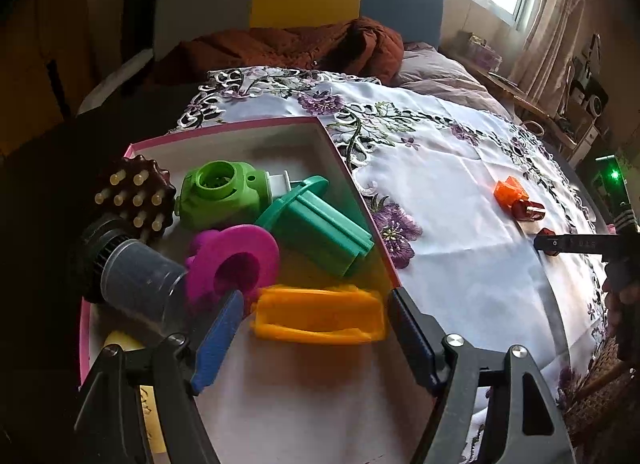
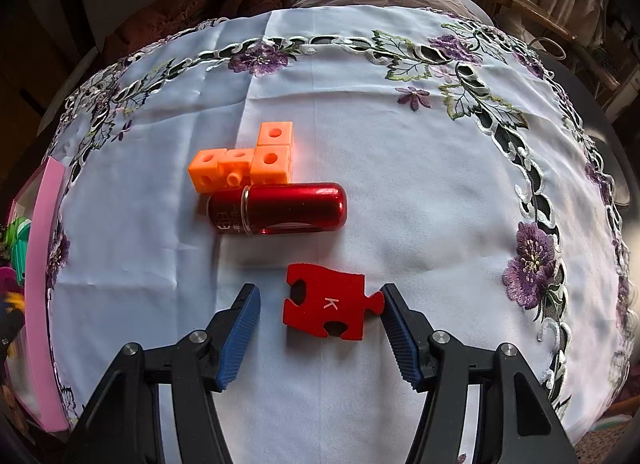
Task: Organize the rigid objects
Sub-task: 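Drop the orange scoop into the tray with the left gripper while right holds the K piece, then close the right gripper on the red K piece and lift it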
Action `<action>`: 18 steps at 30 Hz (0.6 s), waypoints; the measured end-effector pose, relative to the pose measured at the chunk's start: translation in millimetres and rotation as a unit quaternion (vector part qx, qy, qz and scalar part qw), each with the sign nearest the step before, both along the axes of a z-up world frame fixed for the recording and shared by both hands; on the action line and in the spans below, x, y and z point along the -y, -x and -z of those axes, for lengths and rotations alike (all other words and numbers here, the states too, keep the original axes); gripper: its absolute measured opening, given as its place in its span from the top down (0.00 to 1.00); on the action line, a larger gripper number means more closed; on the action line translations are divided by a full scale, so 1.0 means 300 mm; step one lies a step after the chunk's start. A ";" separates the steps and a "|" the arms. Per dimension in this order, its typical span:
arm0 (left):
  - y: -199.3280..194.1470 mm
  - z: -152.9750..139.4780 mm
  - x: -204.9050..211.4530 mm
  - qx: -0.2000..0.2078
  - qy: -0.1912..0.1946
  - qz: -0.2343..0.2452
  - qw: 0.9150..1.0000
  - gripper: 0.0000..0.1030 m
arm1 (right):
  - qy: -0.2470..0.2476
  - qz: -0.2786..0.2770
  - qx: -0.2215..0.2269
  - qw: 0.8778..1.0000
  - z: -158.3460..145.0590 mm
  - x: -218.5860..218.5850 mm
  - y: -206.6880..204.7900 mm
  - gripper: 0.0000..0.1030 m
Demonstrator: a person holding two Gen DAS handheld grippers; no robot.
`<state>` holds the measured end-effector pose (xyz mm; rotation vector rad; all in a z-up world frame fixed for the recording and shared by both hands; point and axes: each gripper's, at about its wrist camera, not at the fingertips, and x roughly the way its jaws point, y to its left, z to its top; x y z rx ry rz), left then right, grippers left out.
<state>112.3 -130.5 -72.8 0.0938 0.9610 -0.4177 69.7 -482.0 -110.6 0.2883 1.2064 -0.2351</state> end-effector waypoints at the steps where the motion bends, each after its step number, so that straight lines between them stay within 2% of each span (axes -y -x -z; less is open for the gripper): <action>1: -0.001 0.001 0.003 0.001 -0.002 0.002 1.000 0.21 | 0.000 0.000 0.000 1.000 -0.001 -0.001 0.000 0.39; 5: 0.006 -0.012 -0.003 0.004 0.007 -0.004 1.000 0.20 | 0.001 0.000 0.000 1.000 0.001 -0.005 0.000 0.39; 14: 0.093 -0.098 -0.068 0.047 0.008 -0.038 0.998 0.20 | -0.009 0.009 0.006 1.000 -0.008 0.006 0.007 0.39; 16: 0.117 -0.110 -0.086 0.056 -0.001 -0.044 0.997 0.20 | -0.009 0.012 0.007 1.000 -0.011 0.009 0.008 0.43; 17: 0.131 -0.118 -0.099 0.060 -0.005 -0.049 0.997 0.20 | -0.007 0.014 0.008 1.000 -0.012 0.011 0.010 0.51; 18: 0.142 -0.126 -0.114 0.060 -0.004 -0.053 0.997 0.20 | -0.003 0.020 0.008 1.000 -0.013 0.017 0.014 0.54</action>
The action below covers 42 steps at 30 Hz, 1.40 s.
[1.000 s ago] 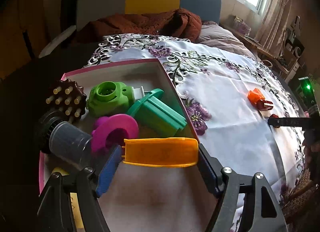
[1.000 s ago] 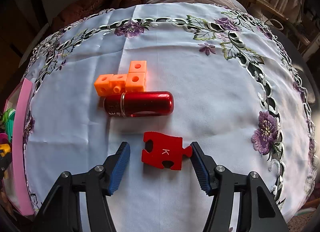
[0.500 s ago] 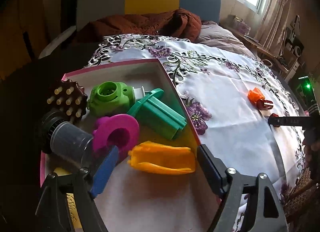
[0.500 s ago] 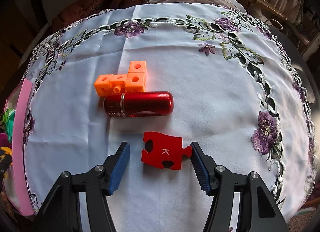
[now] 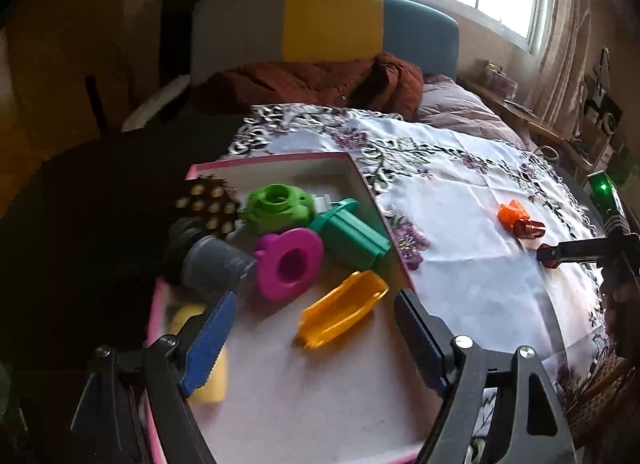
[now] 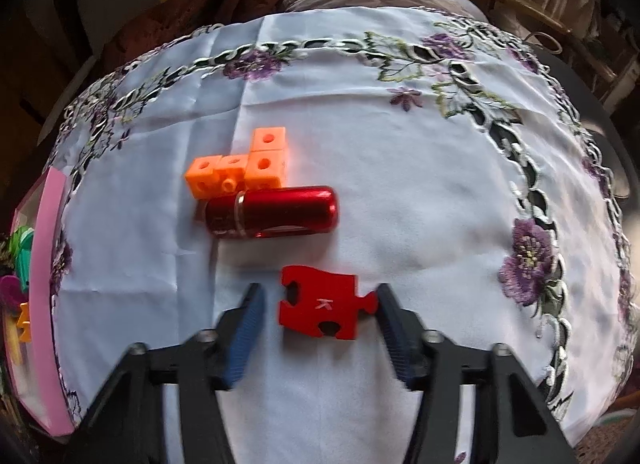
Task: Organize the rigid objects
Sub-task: 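Close the right gripper on the red K piece and lift it, then carry the red K piece into the tray and open the right gripper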
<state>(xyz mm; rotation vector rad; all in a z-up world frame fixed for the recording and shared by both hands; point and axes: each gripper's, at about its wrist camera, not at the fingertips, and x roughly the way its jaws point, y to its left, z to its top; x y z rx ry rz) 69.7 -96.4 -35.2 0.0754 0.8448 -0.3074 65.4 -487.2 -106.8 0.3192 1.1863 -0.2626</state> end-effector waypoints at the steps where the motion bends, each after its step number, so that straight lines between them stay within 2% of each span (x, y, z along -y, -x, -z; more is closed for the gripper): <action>1: 0.006 -0.006 -0.011 0.000 0.001 -0.002 1.000 0.20 | -0.004 0.004 0.002 1.000 -0.001 0.006 0.002 0.54; 8: 0.058 -0.042 -0.093 0.008 0.004 -0.030 1.000 0.20 | 0.006 -0.002 0.002 1.000 -0.003 0.002 0.009 0.54; 16: 0.090 -0.036 -0.140 -0.001 0.009 -0.040 0.999 0.20 | 0.019 -0.011 0.003 1.000 -0.003 -0.016 0.005 0.55; 23: 0.119 -0.019 -0.202 -0.008 0.024 -0.056 0.998 0.20 | 0.005 -0.051 0.016 0.999 -0.023 -0.088 0.016 0.55; 27: 0.121 0.003 -0.241 -0.016 0.027 -0.071 0.997 0.20 | -0.016 -0.076 0.049 0.996 -0.057 -0.143 0.046 0.55; 35: 0.129 0.002 -0.280 -0.010 0.038 -0.083 0.996 0.20 | -0.025 -0.099 0.082 0.991 -0.084 -0.234 0.096 0.55; 42: 0.134 0.002 -0.315 -0.014 0.041 -0.096 0.994 0.20 | -0.039 -0.142 0.130 0.981 -0.157 -0.379 0.123 0.55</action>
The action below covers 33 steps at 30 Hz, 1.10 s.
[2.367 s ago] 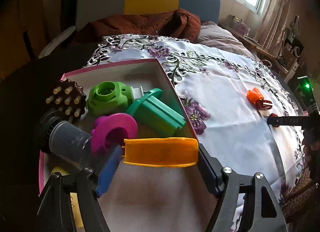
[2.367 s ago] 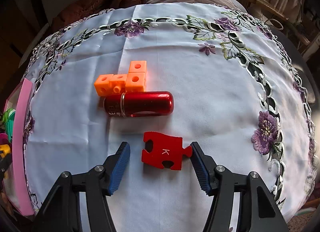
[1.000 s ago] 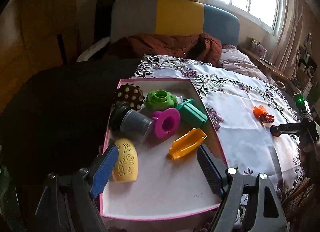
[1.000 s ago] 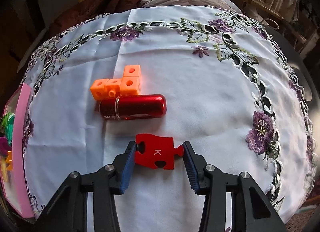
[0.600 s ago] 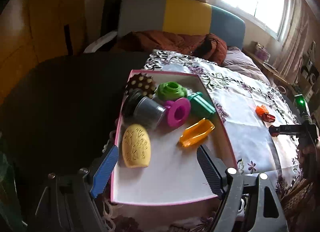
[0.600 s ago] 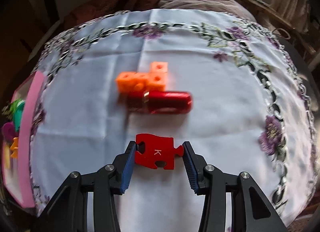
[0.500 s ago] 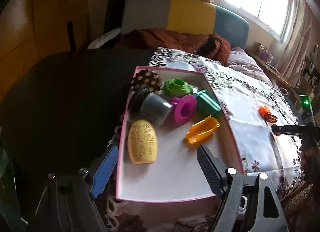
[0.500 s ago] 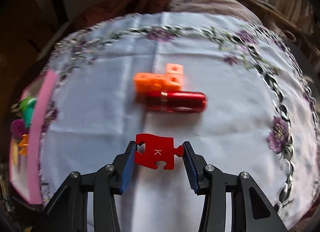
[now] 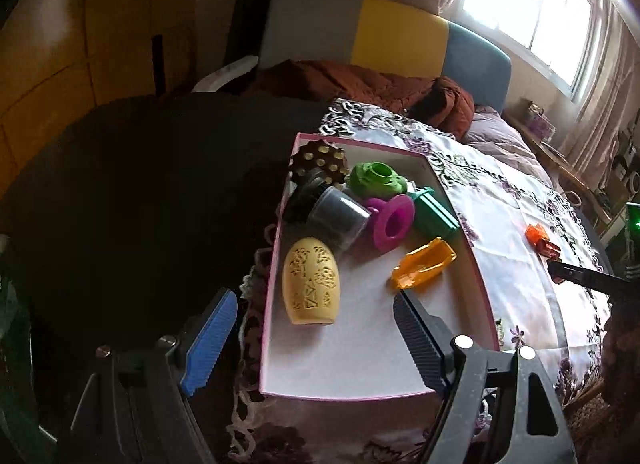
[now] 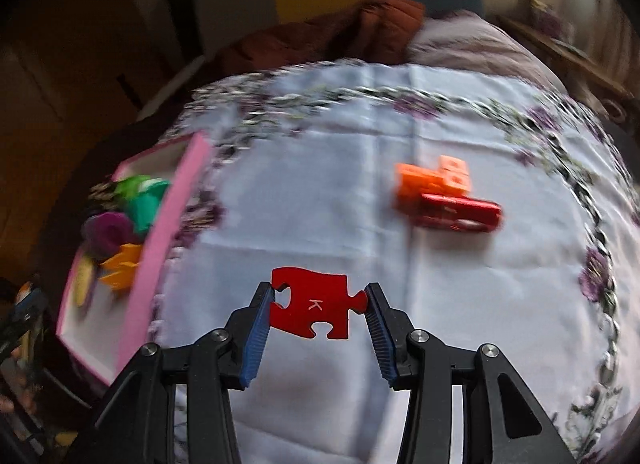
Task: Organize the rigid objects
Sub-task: 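Carry the red K piece into the tray and open the right gripper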
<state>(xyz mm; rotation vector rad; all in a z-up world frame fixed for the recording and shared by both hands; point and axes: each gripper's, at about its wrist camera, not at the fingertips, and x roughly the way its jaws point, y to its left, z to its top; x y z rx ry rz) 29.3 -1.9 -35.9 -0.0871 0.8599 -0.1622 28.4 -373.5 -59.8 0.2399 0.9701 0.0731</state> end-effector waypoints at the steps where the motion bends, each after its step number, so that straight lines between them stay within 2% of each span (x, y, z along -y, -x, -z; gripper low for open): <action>1: -0.001 0.000 -0.005 -0.001 0.000 -0.003 1.000 0.20 | -0.001 -0.012 0.007 1.000 -0.013 -0.037 0.000 0.55; 11: -0.002 0.010 -0.034 -0.004 -0.018 -0.023 1.000 0.20 | -0.010 -0.114 0.050 0.992 -0.089 -0.362 0.015 0.55; 15: 0.001 0.008 -0.045 -0.005 -0.021 -0.029 0.999 0.20 | -0.012 -0.170 0.063 0.983 -0.114 -0.503 0.035 0.55; 20: 0.003 0.007 -0.058 -0.006 -0.023 -0.035 0.999 0.20 | 0.010 -0.218 0.057 0.974 -0.088 -0.644 0.036 0.55; 26: 0.001 0.012 -0.069 -0.010 -0.021 -0.038 0.999 0.20 | 0.039 -0.239 0.035 0.970 -0.028 -0.721 0.022 0.55; 33: 0.002 0.011 -0.070 -0.011 -0.018 -0.036 0.999 0.20 | 0.073 -0.236 0.014 0.969 0.035 -0.747 -0.039 0.55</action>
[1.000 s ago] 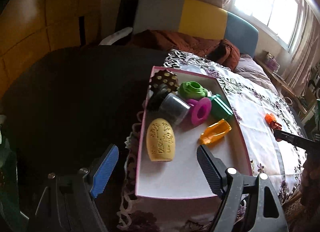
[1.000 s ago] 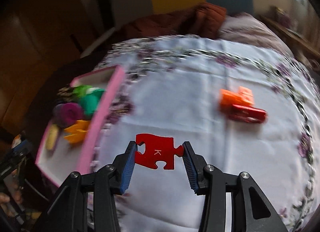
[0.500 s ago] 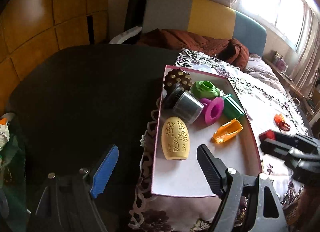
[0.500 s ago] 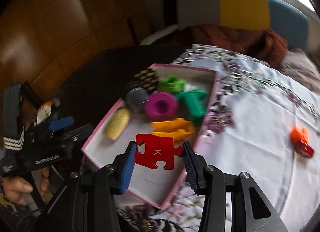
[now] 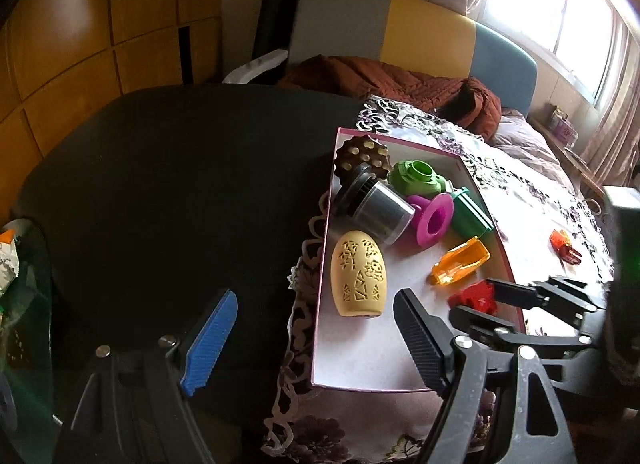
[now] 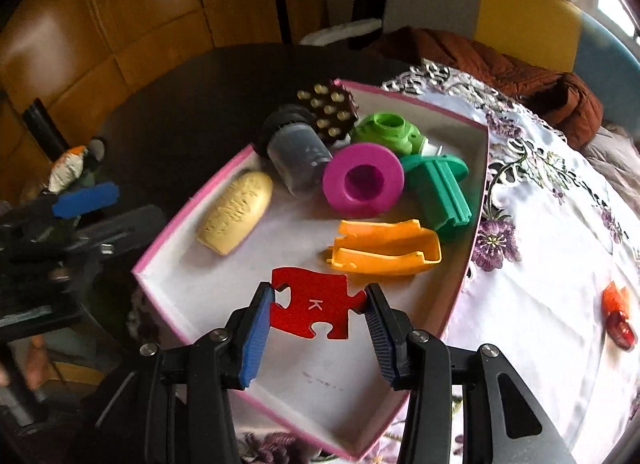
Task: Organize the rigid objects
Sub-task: 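Carry the red K piece into the tray and open the right gripper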
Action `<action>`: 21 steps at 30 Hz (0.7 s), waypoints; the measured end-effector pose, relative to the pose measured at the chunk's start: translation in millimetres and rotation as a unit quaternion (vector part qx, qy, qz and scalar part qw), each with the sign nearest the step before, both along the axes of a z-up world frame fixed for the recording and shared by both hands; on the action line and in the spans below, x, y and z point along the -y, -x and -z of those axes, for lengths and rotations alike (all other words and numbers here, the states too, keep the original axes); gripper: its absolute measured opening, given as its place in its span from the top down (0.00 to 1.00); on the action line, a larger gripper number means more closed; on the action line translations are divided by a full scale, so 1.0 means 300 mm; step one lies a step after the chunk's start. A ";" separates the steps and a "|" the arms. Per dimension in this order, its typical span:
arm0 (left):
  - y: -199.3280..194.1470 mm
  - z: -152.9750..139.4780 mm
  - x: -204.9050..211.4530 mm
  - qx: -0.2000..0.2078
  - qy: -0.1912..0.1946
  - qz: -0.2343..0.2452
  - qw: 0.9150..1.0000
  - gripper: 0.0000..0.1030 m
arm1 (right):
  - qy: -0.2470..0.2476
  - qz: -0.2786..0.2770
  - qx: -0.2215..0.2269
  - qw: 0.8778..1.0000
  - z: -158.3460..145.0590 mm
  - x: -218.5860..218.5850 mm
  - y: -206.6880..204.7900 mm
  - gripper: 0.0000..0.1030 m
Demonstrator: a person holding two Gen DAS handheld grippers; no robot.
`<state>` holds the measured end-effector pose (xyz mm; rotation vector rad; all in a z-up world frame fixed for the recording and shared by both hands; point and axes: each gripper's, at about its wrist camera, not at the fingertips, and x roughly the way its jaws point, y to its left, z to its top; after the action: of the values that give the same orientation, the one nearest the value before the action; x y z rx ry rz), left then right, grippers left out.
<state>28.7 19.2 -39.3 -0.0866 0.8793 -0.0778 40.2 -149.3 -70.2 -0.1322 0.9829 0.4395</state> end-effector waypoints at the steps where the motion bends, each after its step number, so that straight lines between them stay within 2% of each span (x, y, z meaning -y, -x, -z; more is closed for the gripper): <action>1: 0.000 0.000 0.000 0.000 0.000 0.000 1.000 0.20 | 0.005 0.003 -0.001 1.000 0.009 -0.001 -0.008 0.55; 7: -0.003 0.005 -0.002 -0.003 0.003 0.000 1.000 0.20 | 0.048 0.038 0.002 0.998 0.071 0.000 -0.091 0.55; 19: -0.004 0.013 0.009 -0.007 -0.003 0.002 1.000 0.20 | 0.032 0.058 0.012 0.998 0.071 0.010 -0.116 0.53; 21: -0.002 0.009 0.015 -0.006 -0.005 0.004 1.000 0.20 | 0.029 0.057 0.013 0.998 0.068 0.007 -0.105 0.46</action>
<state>29.2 14.7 -42.1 -0.0749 0.8918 -0.0813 71.7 -151.6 -90.6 -0.1329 0.9720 0.3053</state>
